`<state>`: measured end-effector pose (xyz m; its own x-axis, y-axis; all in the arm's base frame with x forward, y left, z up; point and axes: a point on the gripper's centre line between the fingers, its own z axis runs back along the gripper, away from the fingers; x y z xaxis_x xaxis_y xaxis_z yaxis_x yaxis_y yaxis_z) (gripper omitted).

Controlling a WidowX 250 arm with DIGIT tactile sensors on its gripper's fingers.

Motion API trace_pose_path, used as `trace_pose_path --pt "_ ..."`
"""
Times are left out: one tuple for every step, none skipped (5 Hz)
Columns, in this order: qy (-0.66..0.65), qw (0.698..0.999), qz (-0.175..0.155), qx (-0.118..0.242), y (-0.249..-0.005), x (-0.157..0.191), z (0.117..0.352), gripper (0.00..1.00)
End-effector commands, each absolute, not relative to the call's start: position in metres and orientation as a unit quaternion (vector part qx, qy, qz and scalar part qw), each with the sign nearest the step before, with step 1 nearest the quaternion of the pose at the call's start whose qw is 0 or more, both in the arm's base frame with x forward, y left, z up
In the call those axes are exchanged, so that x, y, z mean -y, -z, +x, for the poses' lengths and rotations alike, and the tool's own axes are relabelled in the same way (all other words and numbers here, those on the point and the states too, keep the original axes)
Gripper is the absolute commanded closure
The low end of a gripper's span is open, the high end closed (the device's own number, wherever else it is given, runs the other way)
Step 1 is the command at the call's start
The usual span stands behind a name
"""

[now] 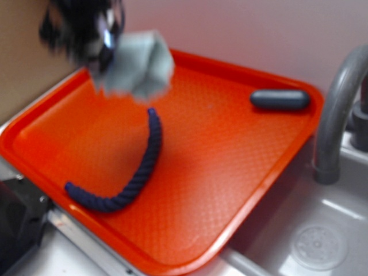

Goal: Grab the blue cloth.

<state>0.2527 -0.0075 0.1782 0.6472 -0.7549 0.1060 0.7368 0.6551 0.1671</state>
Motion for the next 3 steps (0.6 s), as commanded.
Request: trace_pose_path --pt "0.18 0.981 0.046 0.05 -0.259 -0.027 0.181 1.0" --pt "0.056 0.996 0.056 0.038 -0.256 -0.012 0.169 1.0" --pt "-0.059 0.995 0.071 0.026 -0.251 0.008 0.171 1.0"
